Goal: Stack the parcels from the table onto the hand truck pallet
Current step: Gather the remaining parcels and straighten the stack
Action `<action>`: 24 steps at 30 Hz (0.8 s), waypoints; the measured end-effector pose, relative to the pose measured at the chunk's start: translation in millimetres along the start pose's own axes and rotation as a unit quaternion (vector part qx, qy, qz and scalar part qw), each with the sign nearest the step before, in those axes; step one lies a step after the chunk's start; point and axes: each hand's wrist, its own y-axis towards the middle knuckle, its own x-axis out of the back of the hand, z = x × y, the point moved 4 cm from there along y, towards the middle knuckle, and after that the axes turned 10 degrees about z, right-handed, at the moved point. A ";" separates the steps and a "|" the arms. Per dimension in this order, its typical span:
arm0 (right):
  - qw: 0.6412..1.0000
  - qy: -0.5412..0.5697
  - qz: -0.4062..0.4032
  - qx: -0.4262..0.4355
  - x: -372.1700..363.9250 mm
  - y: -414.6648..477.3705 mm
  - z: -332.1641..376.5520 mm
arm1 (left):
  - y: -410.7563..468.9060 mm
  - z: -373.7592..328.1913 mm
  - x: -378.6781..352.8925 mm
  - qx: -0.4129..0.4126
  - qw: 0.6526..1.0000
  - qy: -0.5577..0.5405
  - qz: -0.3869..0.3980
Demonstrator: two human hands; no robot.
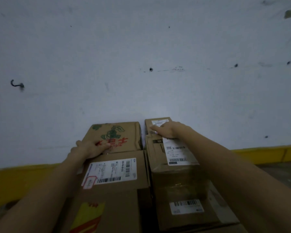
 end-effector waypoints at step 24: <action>0.990 0.001 -0.089 0.112 2.9 -54.3 10.5 | -67.0 -25.2 15.0 -0.036 0.997 0.058 -0.036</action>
